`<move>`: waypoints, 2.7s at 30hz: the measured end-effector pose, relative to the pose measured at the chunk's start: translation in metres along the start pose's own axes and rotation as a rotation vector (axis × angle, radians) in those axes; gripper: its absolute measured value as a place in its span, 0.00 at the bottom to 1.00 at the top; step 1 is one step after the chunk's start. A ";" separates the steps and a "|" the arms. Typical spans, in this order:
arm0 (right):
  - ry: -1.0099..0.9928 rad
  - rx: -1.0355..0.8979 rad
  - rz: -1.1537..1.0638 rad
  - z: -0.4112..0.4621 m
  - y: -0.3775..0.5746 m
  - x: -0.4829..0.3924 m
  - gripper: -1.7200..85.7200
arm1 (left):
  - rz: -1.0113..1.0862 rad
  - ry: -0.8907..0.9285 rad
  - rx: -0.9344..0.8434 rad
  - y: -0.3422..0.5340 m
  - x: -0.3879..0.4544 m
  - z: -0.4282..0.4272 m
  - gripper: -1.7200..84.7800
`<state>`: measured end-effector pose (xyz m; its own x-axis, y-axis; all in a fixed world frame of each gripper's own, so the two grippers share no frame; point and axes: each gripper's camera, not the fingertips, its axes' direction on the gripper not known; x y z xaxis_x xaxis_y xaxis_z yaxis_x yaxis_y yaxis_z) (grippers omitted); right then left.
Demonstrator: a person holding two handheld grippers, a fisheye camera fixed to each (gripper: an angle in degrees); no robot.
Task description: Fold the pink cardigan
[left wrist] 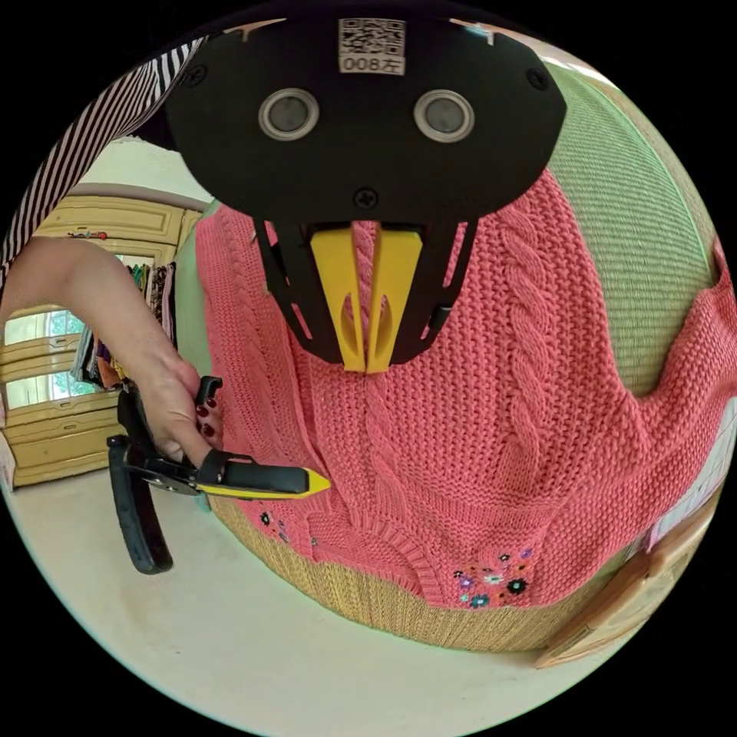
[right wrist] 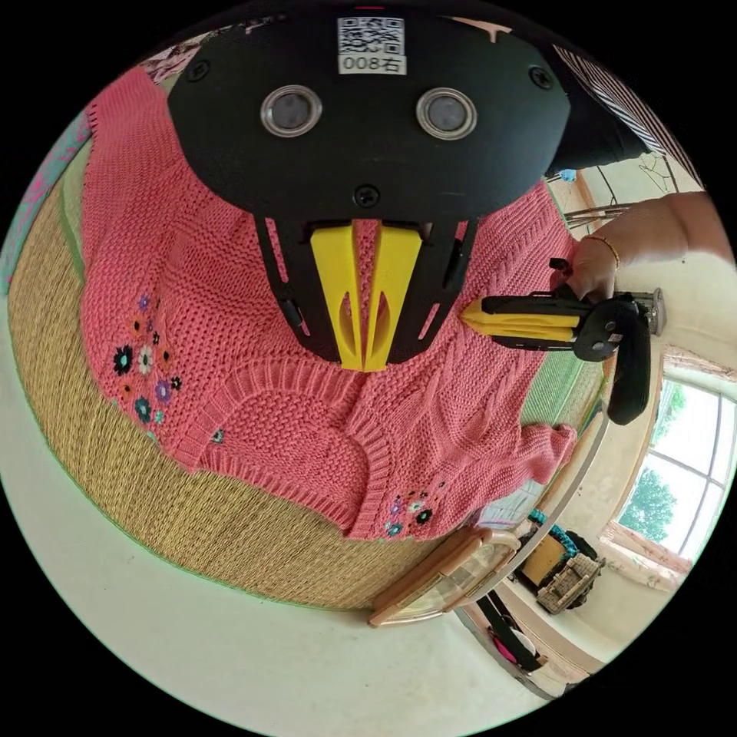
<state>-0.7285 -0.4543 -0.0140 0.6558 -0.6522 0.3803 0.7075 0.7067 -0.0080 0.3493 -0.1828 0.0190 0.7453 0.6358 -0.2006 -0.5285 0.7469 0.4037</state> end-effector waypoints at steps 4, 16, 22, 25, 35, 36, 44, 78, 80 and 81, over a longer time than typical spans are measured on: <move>0.063 0.030 0.005 -0.002 -0.014 0.003 0.02 | -0.060 -0.112 0.123 0.004 -0.008 -0.024 0.02; -0.178 0.047 0.131 -0.011 -0.027 0.042 0.09 | -0.113 0.087 -0.003 0.066 -0.011 -0.010 0.06; -0.146 -0.012 0.120 0.000 -0.049 0.043 0.09 | -0.122 0.080 -0.235 0.129 0.026 0.027 0.09; -0.151 -0.020 0.141 0.005 -0.056 0.046 0.09 | -0.152 0.108 -0.303 0.145 0.029 0.048 0.09; -0.144 -0.042 0.135 0.005 -0.070 0.043 0.04 | -0.126 0.029 -0.350 0.151 0.039 0.077 0.06; -0.156 -0.038 0.138 0.004 -0.071 0.043 0.04 | -0.135 0.039 -0.350 0.151 0.038 0.078 0.06; -0.211 -0.001 0.133 -0.010 -0.077 0.041 0.03 | -0.198 0.141 -0.295 0.165 0.030 0.073 0.04; -0.132 0.012 0.197 -0.014 -0.102 0.055 0.03 | -0.164 0.380 -0.264 0.157 0.052 0.144 0.06; -0.118 0.003 0.171 -0.012 -0.092 0.047 0.03 | -0.206 0.334 -0.305 0.164 0.047 0.151 0.05; -0.126 -0.007 0.154 -0.011 -0.083 0.041 0.03 | -0.209 0.320 -0.321 0.166 0.046 0.154 0.05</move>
<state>-0.7576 -0.5429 -0.0080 0.7184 -0.4966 0.4872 0.6034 0.7934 -0.0810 0.3584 -0.0598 0.2147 0.7135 0.4561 -0.5319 -0.5166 0.8553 0.0403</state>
